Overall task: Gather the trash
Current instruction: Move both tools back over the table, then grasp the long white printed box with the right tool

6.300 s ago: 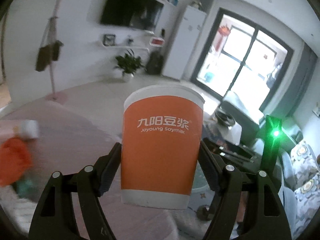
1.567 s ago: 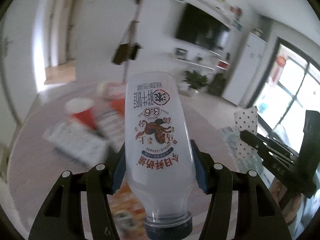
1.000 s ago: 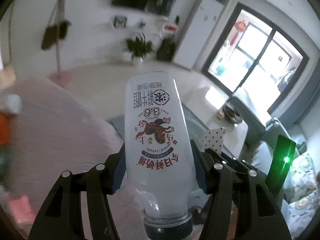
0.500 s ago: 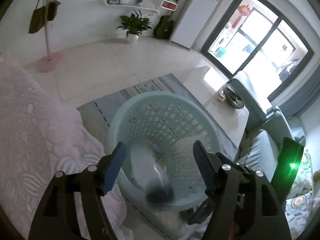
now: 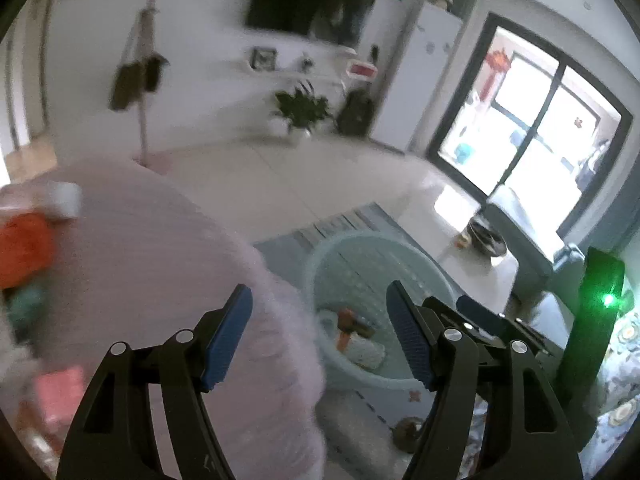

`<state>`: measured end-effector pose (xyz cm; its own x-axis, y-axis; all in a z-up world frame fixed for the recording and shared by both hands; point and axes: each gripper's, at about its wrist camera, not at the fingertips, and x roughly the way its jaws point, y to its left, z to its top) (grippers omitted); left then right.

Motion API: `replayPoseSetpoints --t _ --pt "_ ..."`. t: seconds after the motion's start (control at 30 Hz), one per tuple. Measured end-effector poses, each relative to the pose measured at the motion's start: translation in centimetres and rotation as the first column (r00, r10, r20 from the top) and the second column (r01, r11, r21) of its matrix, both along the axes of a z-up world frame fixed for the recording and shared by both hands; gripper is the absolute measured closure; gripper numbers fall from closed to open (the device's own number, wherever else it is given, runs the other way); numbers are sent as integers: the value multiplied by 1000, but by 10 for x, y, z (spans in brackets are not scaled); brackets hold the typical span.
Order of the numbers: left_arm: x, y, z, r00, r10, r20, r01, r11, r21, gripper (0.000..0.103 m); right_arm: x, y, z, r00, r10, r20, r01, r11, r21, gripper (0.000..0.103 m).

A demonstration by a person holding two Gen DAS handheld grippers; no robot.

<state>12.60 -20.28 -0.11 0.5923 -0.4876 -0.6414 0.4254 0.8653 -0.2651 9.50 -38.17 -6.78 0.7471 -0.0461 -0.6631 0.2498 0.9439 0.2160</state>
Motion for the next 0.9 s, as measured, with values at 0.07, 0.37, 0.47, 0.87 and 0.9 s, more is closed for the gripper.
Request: replayPoseSetpoints --t 0.07,0.37,0.47,0.87,0.9 --pt "-14 30 14 998 56 39 -56 998 -9 34 -4 27 15 997 65 48 -65 998 -12 47" --pt "-54 175 42 925 366 107 -366 930 -17 28 -8 160 58 918 363 161 -347 930 -121 40" --pt "-50 230 36 867 493 73 -494 869 0 28 0 204 59 876 457 157 -441 889 -123 39" --pt "14 349 -16 700 685 -204 -700 714 -3 27 44 325 20 744 668 16 -662 741 -116 40" --pt "20 349 -18 697 687 -206 -701 713 6 25 45 329 17 743 670 7 -664 738 -115 40"
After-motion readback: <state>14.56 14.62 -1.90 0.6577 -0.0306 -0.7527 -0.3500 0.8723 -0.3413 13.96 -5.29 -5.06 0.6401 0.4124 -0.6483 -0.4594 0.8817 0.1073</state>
